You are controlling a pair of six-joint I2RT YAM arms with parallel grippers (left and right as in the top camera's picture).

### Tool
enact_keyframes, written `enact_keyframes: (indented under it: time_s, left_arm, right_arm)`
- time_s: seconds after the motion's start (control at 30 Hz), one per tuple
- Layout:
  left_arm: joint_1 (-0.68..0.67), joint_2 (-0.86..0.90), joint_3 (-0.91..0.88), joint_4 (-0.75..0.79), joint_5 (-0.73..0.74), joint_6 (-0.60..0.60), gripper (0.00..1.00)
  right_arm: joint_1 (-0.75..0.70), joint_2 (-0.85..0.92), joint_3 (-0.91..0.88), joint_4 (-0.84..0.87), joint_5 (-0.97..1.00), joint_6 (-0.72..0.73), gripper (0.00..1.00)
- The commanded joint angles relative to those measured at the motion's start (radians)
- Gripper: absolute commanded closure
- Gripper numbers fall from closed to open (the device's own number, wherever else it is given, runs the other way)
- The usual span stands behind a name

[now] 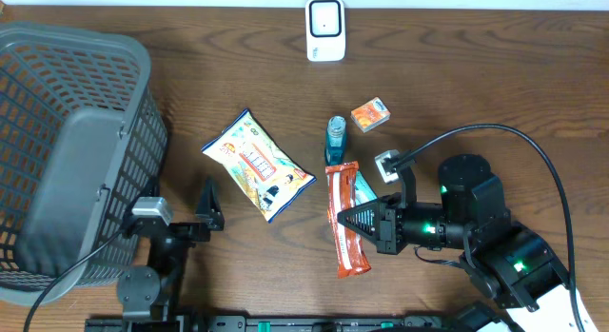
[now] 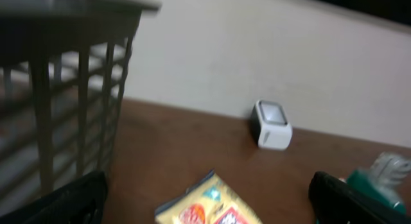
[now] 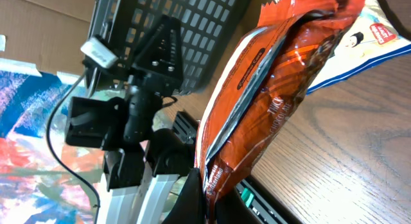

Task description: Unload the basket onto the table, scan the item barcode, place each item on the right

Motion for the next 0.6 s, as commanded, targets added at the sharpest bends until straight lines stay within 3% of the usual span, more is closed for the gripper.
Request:
enact_keyframes:
  time_s: [0.0, 0.57]
  left_arm:
    - [-0.004, -0.006, -0.018, -0.01, -0.019, -0.016, 0.0]
    - [-0.004, -0.006, -0.019, -0.207, -0.019, -0.016, 0.0]
  right_arm:
    - [-0.008, -0.01, 0.001, 0.003, 0.014, 0.01, 0.99]
    - [-0.008, -0.009, 0.001, 0.002, 0.048, 0.005, 0.99]
